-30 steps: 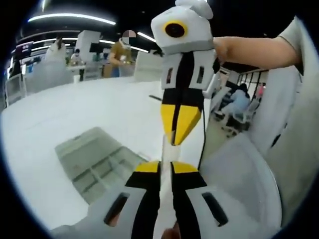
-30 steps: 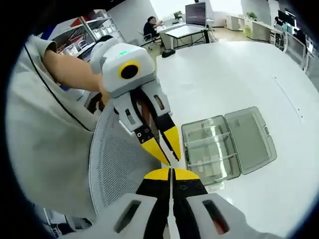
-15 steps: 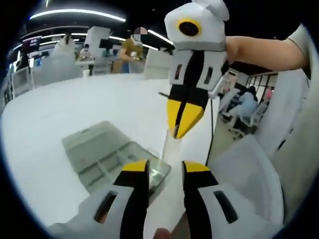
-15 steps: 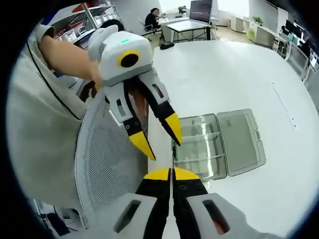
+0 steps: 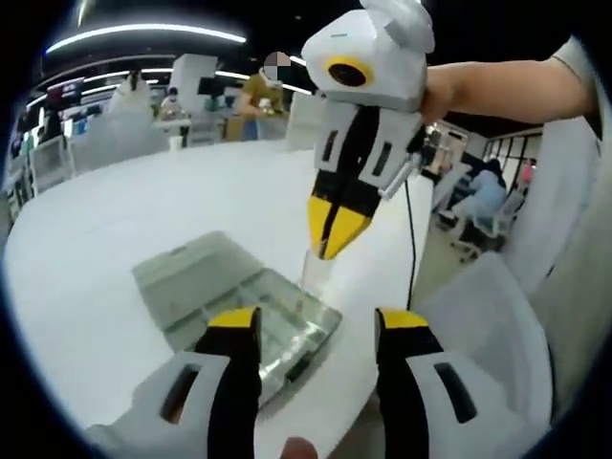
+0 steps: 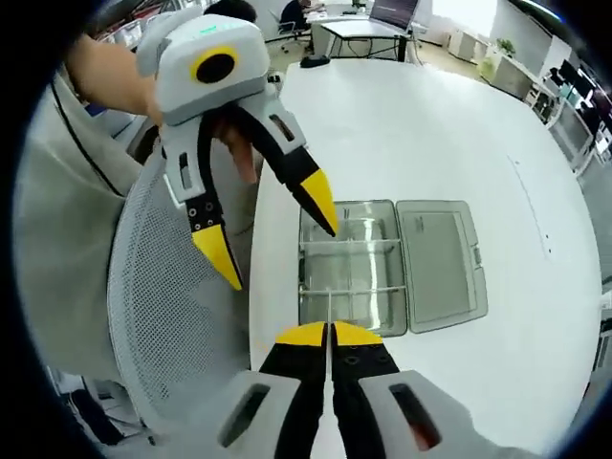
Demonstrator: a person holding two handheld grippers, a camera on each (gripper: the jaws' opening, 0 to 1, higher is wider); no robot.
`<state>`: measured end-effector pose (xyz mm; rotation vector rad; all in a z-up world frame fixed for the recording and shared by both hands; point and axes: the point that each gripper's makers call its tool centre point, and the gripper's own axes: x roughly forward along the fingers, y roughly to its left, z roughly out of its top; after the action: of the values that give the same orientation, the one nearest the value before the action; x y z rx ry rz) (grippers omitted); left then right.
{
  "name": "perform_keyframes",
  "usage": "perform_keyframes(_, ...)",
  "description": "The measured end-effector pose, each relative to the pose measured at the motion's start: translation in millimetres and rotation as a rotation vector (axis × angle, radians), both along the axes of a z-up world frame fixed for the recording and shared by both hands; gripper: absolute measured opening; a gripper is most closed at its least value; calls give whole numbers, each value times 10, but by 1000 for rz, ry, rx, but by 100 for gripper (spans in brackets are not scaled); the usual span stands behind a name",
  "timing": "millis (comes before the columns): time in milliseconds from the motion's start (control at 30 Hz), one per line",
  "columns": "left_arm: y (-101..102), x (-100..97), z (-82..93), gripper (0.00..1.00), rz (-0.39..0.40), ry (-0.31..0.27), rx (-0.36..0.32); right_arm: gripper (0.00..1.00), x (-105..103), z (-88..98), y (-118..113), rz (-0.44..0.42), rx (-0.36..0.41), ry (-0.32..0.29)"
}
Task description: Insert the divider into the dual guide fixture by aligning both edges with the guide slots and pushing it downward to the bottom, including one-sided entry, uneven engagement, binding, and posture correction.
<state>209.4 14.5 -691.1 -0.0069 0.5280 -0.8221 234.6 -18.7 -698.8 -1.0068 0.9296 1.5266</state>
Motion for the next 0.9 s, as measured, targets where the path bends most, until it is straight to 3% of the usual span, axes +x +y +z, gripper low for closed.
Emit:
perform_keyframes(333,35,13,-10,53,15,-5,24,0,101,-48,58,1,-9,-20)
perform_keyframes(467,67,19,-46,61,36,5,46,0,113,-85,74,0,-16,-27)
perform_keyframes(900,46,-8,-49,67,38,10,47,0,140,-185,78,0,-24,-30)
